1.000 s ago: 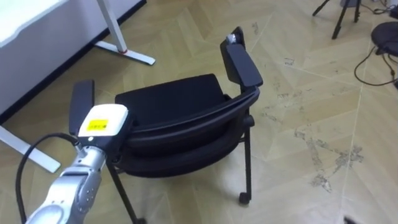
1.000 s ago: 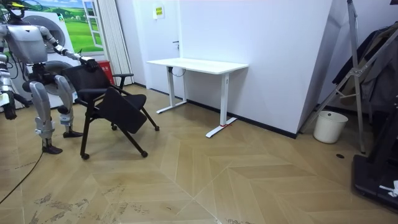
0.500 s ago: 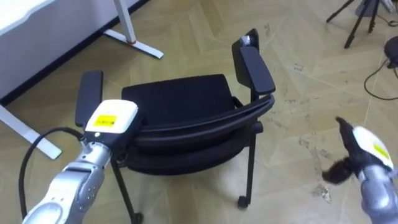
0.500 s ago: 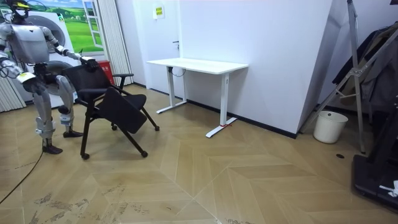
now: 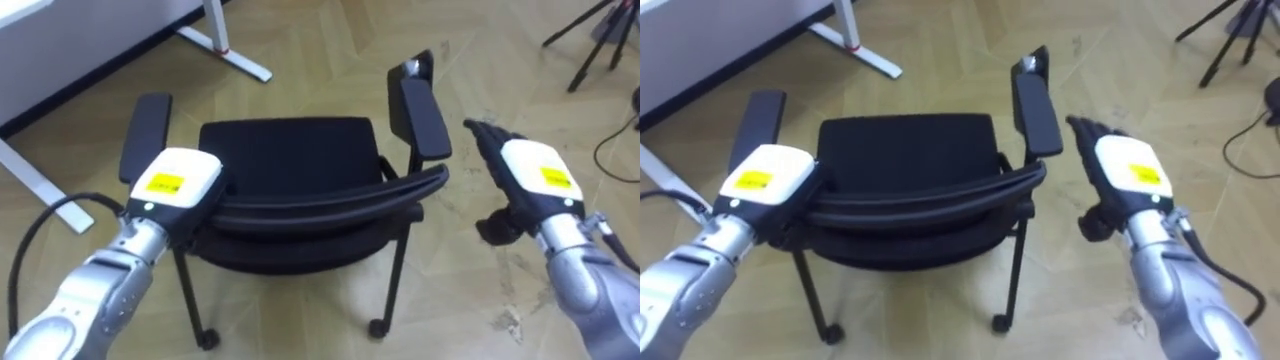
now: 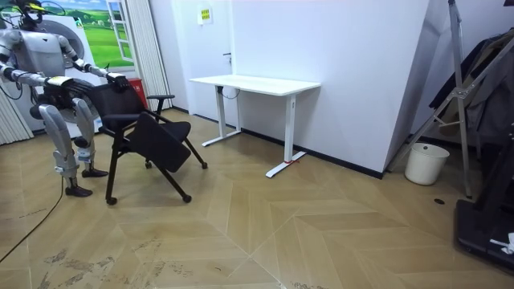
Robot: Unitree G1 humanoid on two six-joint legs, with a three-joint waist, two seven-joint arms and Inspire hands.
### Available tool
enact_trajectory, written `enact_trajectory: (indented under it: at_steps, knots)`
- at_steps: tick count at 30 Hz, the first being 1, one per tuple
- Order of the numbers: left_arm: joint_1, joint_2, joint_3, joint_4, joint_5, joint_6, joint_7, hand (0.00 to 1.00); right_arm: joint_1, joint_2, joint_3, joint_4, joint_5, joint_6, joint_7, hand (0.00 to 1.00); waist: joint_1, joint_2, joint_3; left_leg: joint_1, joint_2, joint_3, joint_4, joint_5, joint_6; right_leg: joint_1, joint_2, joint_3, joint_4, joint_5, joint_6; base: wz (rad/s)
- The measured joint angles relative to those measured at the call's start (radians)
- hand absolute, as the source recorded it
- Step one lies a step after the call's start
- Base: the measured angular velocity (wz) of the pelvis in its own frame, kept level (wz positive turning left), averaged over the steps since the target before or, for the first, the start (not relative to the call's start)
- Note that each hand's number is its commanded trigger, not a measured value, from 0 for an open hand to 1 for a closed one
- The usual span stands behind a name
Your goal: Push chair
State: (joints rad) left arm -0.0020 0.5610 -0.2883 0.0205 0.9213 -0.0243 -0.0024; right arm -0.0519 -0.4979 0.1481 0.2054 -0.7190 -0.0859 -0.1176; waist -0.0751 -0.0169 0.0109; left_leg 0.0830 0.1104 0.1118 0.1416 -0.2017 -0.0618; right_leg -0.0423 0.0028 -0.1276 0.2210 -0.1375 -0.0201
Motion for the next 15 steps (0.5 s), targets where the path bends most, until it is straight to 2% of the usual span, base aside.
enact_trajectory:
  at_steps: [7,15]
  knots:
    - [-0.004,-0.005,-0.022,-0.002,0.003,0.035,-0.002,1.00,-0.006,0.000,0.049,-0.080,-0.029,0.013,0.033,0.00,-0.002,-0.008,-0.0006,0.012,-0.021,0.024,-0.001,0.000,0.001,0.004,-0.011,-0.012,0.000,-0.003,0.006,-0.07]
    - [-0.002,-0.008,-0.022,0.000,0.002,0.040,-0.007,1.00,-0.007,-0.001,0.070,-0.099,-0.029,0.029,0.082,0.00,0.004,-0.009,-0.0009,0.016,-0.017,0.026,0.002,0.000,0.001,0.005,-0.006,-0.011,0.001,-0.004,0.006,-0.02]
